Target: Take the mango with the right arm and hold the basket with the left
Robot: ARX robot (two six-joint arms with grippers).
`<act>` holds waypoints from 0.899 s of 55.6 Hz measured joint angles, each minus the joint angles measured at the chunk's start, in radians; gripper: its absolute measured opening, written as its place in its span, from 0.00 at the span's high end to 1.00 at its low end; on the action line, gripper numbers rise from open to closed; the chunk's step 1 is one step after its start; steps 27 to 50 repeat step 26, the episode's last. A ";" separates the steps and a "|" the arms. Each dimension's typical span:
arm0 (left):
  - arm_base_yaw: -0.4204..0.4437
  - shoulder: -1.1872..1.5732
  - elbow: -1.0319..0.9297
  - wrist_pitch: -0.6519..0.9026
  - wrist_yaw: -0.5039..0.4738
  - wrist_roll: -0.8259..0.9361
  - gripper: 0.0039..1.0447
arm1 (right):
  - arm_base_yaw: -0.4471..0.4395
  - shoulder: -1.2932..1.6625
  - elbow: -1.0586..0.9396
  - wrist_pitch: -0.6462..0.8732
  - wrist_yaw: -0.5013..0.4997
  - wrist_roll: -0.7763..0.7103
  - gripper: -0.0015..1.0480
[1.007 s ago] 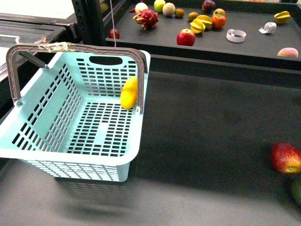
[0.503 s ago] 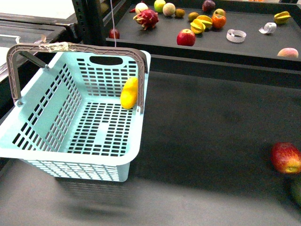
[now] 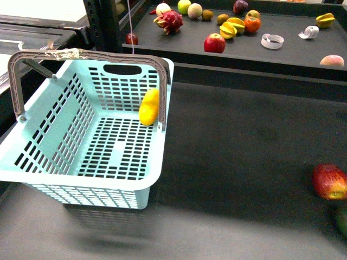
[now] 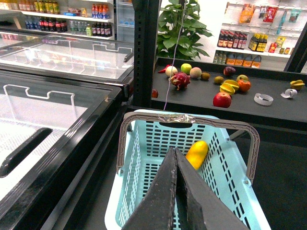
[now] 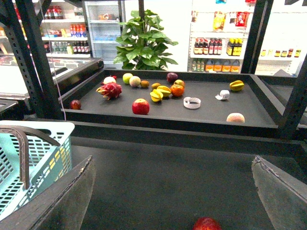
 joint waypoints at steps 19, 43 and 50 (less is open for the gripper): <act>0.000 -0.172 0.000 -0.179 0.000 0.000 0.98 | 0.000 0.000 0.000 0.000 0.000 0.000 0.08; 0.000 -0.173 0.000 -0.179 0.000 0.000 0.98 | 0.000 0.000 0.000 0.000 0.000 0.000 0.08; 0.000 -0.173 0.000 -0.179 0.000 0.000 0.98 | 0.000 0.000 0.000 0.000 0.000 0.000 0.08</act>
